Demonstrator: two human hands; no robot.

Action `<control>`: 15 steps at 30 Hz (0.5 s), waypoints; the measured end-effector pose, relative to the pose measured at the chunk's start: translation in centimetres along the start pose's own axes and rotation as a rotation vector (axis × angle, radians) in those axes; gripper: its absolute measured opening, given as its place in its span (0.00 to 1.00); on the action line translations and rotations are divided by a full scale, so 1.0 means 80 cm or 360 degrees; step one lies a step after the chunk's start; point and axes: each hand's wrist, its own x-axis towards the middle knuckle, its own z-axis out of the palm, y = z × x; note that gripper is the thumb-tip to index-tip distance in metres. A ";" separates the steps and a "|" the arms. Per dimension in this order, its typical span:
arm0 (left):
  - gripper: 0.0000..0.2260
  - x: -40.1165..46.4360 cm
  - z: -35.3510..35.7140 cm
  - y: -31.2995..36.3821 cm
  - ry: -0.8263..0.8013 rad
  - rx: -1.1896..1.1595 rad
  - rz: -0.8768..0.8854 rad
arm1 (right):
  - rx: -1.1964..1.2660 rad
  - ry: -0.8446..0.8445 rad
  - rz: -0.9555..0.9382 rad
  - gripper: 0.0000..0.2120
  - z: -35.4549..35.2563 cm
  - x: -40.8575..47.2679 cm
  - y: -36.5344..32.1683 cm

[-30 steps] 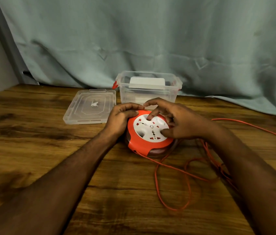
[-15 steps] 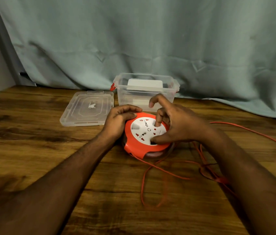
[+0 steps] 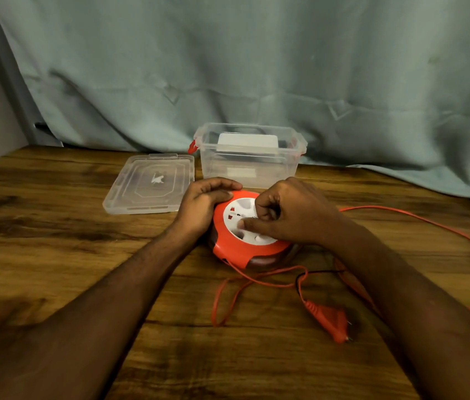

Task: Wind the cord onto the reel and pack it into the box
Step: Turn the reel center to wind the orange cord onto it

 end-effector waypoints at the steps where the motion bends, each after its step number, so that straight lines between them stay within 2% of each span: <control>1: 0.13 0.001 0.000 -0.001 0.0005 -0.0014 0.0002 | 0.0066 0.0008 -0.0005 0.18 -0.004 -0.001 0.000; 2: 0.13 0.001 0.000 -0.001 0.0009 -0.0025 0.0003 | 0.0147 -0.0013 0.0008 0.09 -0.009 -0.002 0.003; 3: 0.13 0.002 0.000 -0.002 0.0011 -0.0027 0.0002 | 0.0229 -0.0049 0.0018 0.07 -0.014 -0.002 0.007; 5: 0.12 0.002 0.000 -0.001 0.0013 -0.0007 -0.0001 | 0.0359 -0.0159 0.0015 0.20 -0.018 -0.001 0.016; 7: 0.12 0.001 -0.001 0.000 0.0005 -0.0003 0.0002 | 0.0490 -0.0296 -0.0013 0.26 -0.015 0.001 0.024; 15: 0.13 0.000 0.002 0.000 -0.0065 0.0011 0.0046 | 0.0635 -0.0417 0.0048 0.33 -0.022 -0.001 0.024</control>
